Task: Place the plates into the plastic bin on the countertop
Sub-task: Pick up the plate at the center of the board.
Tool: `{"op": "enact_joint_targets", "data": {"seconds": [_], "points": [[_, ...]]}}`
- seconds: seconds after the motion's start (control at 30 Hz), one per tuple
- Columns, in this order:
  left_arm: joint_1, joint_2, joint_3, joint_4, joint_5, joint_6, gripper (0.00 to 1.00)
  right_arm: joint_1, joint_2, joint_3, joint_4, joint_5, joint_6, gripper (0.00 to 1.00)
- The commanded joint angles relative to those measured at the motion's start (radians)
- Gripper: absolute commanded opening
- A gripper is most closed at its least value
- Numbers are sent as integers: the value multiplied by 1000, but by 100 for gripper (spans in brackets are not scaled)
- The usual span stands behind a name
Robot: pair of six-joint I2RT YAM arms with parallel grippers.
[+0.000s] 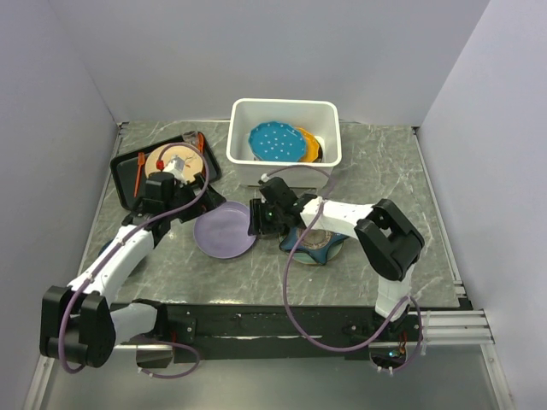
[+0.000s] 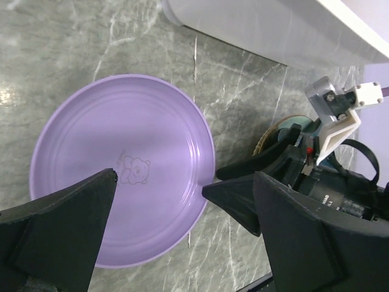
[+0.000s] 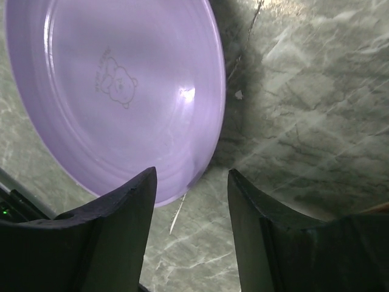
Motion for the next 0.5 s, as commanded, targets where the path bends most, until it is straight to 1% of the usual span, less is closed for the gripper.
{"op": "enact_joint_targets", "data": {"seconds": [0.0, 0.03, 0.1, 0.3, 0.4, 0.43, 0.47], "points": [[4, 15, 48, 43, 58, 22, 99, 17, 33, -12, 60, 36, 29, 54], [4, 15, 48, 46, 59, 22, 99, 20, 39, -13, 67, 37, 37, 52], [4, 15, 45, 52, 66, 19, 99, 27, 57, -18, 87, 46, 48, 45], [4, 3, 34, 52, 63, 18, 99, 34, 91, -12, 95, 48, 54, 38], [4, -9, 24, 49, 61, 13, 99, 36, 106, 5, 86, 48, 49, 33], [4, -18, 18, 46, 58, 13, 99, 34, 109, 10, 86, 45, 48, 31], [4, -23, 14, 43, 55, 10, 99, 34, 114, 11, 86, 43, 49, 26]]}}
